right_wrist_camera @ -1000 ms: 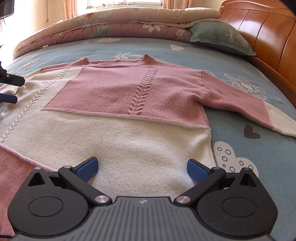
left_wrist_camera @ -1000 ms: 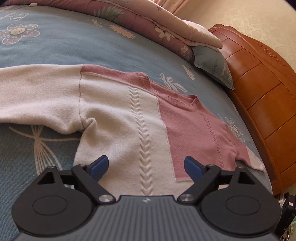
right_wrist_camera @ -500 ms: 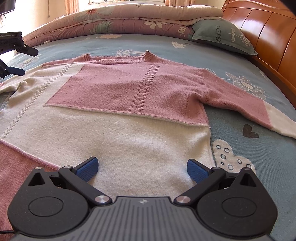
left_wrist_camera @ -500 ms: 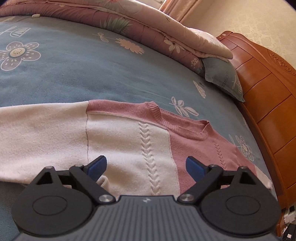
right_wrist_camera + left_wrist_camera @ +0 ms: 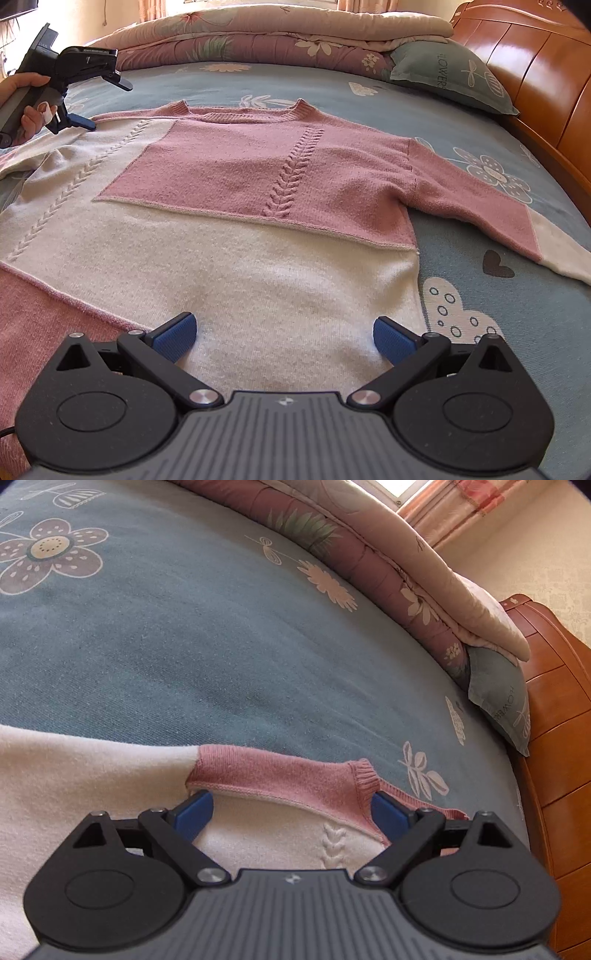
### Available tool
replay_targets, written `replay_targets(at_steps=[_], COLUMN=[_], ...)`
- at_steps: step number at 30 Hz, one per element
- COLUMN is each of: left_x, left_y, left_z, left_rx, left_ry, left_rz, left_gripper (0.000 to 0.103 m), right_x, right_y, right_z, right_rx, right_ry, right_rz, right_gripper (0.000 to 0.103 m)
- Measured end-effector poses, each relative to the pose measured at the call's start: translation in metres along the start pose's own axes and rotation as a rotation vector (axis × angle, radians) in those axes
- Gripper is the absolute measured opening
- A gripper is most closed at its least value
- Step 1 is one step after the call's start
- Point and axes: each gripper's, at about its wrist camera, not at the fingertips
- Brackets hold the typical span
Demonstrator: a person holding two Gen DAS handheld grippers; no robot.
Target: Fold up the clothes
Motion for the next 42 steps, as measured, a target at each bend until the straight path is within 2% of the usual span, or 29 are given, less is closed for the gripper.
replay_targets(at_steps=[5, 8, 9, 10, 15, 19, 22, 26, 34, 36, 39, 42], left_x=[-0.006, -0.011, -0.013, -0.015, -0.028, -0.017, 0.0, 0.019, -0.004, -0.003, 0.005, 0.018], left_y=[0.004, 0.01, 0.012, 0.014, 0.0, -0.019, -0.035, -0.045, -0.052, -0.057, -0.054, -0.041], left_z=[-0.001, 0.014, 0.019, 0.025, 0.031, 0.0, -0.005, 0.025, 0.059, 0.049, 0.015, -0.014], left_rx=[-0.095, -0.112, -0.117, -0.122, -0.186, -0.134, -0.05, -0.034, -0.135, -0.134, -0.087, -0.074], left_ry=[0.018, -0.012, -0.023, -0.034, -0.028, -0.08, 0.024, 0.158, 0.107, 0.124, 0.098, 0.1], left_rz=[0.068, 0.071, 0.071, 0.072, 0.073, 0.151, 0.199, 0.238, 0.227, 0.248, 0.262, 0.242], left_gripper=[0.092, 0.093, 0.099, 0.099, 0.098, 0.098, 0.099, 0.099, 0.101, 0.1, 0.1, 0.101], right_x=[0.001, 0.001, 0.001, 0.001, 0.001, 0.002, 0.002, 0.002, 0.002, 0.002, 0.003, 0.004], right_y=[-0.002, -0.002, -0.002, -0.003, -0.004, -0.005, -0.004, -0.004, -0.005, -0.005, -0.004, -0.003], right_z=[0.0, 0.0, 0.0, 0.001, 0.001, 0.0, 0.0, 0.0, 0.002, 0.001, 0.0, -0.001], right_rx=[-0.006, -0.007, -0.009, -0.011, -0.018, -0.019, -0.016, -0.017, -0.028, -0.025, -0.02, -0.013], right_ry=[0.002, 0.001, 0.001, 0.002, 0.005, 0.003, 0.0, -0.003, 0.0, 0.0, -0.001, -0.005], right_rz=[0.009, 0.01, 0.012, 0.014, 0.018, 0.016, 0.015, 0.016, 0.024, 0.021, 0.018, 0.011], right_gripper=[0.103, 0.103, 0.103, 0.103, 0.103, 0.103, 0.103, 0.103, 0.103, 0.103, 0.103, 0.103])
Point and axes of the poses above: each gripper's, at about its wrist camera, not at the fingertips, and z roughly the way its jaws point, y to its left, x to its underside, and after that the axes turned 4 degrees about -x, right-handed
